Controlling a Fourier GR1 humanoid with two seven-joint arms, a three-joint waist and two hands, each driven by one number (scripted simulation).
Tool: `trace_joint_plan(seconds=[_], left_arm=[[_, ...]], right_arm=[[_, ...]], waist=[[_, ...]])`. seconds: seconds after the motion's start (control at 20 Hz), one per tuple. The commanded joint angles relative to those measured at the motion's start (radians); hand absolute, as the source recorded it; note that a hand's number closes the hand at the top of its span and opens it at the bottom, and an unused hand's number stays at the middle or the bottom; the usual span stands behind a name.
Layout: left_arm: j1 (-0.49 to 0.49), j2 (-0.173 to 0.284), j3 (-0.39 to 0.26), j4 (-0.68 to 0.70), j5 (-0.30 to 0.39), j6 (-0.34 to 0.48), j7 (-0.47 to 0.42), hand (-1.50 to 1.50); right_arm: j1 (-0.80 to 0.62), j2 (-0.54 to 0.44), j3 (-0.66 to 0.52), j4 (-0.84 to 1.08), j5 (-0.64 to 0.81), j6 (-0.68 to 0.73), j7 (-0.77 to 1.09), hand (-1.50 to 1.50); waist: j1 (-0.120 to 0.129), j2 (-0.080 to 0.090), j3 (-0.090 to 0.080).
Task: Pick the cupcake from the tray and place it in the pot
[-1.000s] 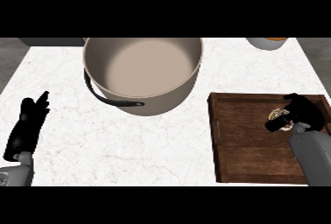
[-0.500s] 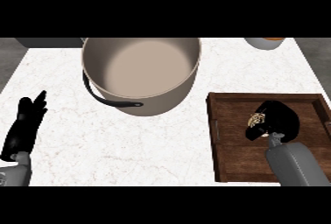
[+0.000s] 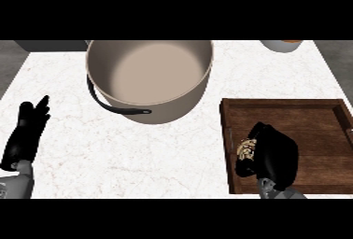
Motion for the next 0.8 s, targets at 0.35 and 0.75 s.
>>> trace_joint_plan(seconds=[0.35, 0.75], left_arm=[[-0.018, 0.012, 0.010, 0.026, 0.008, -0.025, -0.006, 0.00], [-0.020, -0.033, -0.029, -0.019, -0.027, 0.002, 0.019, 0.00]], right_arm=[[-0.238, 0.099, 0.111, -0.339, 0.300, 0.004, 0.047, 1.50], [-0.649, 0.162, 0.100, -0.212, 0.234, 0.212, 0.129, 1.50]], waist=[[0.010, 0.004, 0.001], [0.025, 0.006, 0.001]])
